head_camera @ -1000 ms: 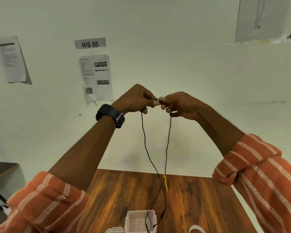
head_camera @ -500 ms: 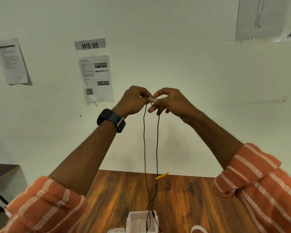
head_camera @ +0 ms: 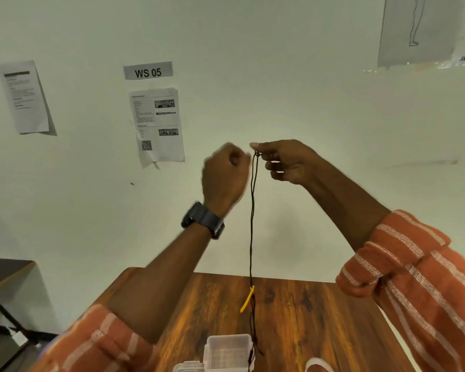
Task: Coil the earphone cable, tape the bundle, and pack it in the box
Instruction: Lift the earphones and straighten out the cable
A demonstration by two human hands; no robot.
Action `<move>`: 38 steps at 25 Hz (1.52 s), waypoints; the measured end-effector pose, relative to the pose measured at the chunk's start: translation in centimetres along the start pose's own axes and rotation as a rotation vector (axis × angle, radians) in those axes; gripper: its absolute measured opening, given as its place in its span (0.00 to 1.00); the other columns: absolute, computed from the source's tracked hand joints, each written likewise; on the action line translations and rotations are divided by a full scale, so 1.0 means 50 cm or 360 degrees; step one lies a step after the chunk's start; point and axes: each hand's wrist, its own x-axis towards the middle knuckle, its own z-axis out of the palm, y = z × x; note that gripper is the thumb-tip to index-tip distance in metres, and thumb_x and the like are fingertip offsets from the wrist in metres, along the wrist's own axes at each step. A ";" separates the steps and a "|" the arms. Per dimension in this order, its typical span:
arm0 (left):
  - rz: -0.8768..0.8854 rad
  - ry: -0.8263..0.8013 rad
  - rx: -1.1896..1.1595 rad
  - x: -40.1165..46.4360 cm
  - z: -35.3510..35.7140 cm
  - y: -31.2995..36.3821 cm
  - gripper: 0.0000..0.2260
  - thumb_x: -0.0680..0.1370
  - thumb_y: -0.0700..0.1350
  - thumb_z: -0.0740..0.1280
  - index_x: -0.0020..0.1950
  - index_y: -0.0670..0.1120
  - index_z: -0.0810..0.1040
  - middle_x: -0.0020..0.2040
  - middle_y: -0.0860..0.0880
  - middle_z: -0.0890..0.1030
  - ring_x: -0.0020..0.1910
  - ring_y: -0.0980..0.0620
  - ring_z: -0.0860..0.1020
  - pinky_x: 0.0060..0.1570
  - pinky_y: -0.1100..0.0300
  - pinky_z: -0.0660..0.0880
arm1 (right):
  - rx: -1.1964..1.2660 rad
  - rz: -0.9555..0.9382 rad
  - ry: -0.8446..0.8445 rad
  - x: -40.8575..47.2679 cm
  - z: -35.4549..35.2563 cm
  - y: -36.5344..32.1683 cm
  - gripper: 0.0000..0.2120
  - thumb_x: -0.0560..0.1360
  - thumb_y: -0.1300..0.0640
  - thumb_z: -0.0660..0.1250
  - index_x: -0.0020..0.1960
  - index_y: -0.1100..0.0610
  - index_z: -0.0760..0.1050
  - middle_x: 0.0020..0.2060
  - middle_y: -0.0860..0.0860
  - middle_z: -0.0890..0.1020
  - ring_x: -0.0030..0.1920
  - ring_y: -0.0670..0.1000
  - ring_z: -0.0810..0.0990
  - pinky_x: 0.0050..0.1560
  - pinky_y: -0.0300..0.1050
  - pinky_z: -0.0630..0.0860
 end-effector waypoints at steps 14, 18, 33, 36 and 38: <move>-0.0803 -0.1011 -0.0997 -0.038 -0.121 -0.112 0.15 0.82 0.45 0.58 0.54 0.42 0.83 0.27 0.52 0.61 0.22 0.56 0.58 0.25 0.62 0.56 | 0.0099 0.0424 0.0008 0.026 -0.195 -0.039 0.16 0.71 0.45 0.71 0.31 0.50 0.70 0.33 0.45 0.76 0.34 0.47 0.71 0.38 0.43 0.63; -0.0640 -0.1782 -0.0259 -0.031 -0.136 -0.046 0.23 0.79 0.60 0.61 0.61 0.44 0.80 0.48 0.44 0.85 0.40 0.45 0.83 0.42 0.54 0.79 | -0.0338 0.0298 -0.0104 0.027 -0.155 -0.061 0.12 0.74 0.45 0.71 0.37 0.52 0.76 0.24 0.43 0.70 0.27 0.45 0.68 0.36 0.40 0.66; -0.0137 -0.0615 -0.0543 0.076 -0.005 0.027 0.09 0.80 0.43 0.66 0.48 0.40 0.83 0.35 0.47 0.79 0.25 0.52 0.72 0.30 0.55 0.79 | -0.0732 -0.0105 -0.0473 0.009 -0.100 -0.107 0.10 0.77 0.51 0.68 0.40 0.55 0.79 0.35 0.48 0.75 0.28 0.46 0.71 0.33 0.40 0.71; -0.0293 -0.1041 -0.0539 0.069 -0.015 0.025 0.14 0.82 0.47 0.61 0.47 0.40 0.81 0.31 0.50 0.70 0.24 0.55 0.63 0.24 0.62 0.66 | -0.0732 -0.0258 -0.0425 0.010 -0.097 -0.092 0.13 0.78 0.50 0.66 0.38 0.54 0.76 0.34 0.48 0.74 0.28 0.46 0.67 0.30 0.39 0.66; -0.0441 -0.1299 -0.0623 0.066 -0.040 0.006 0.13 0.82 0.49 0.62 0.47 0.42 0.80 0.29 0.52 0.67 0.24 0.56 0.60 0.23 0.64 0.61 | -0.0879 -0.0369 -0.0237 0.011 -0.106 -0.077 0.12 0.77 0.51 0.68 0.38 0.55 0.78 0.36 0.49 0.76 0.30 0.46 0.67 0.30 0.39 0.64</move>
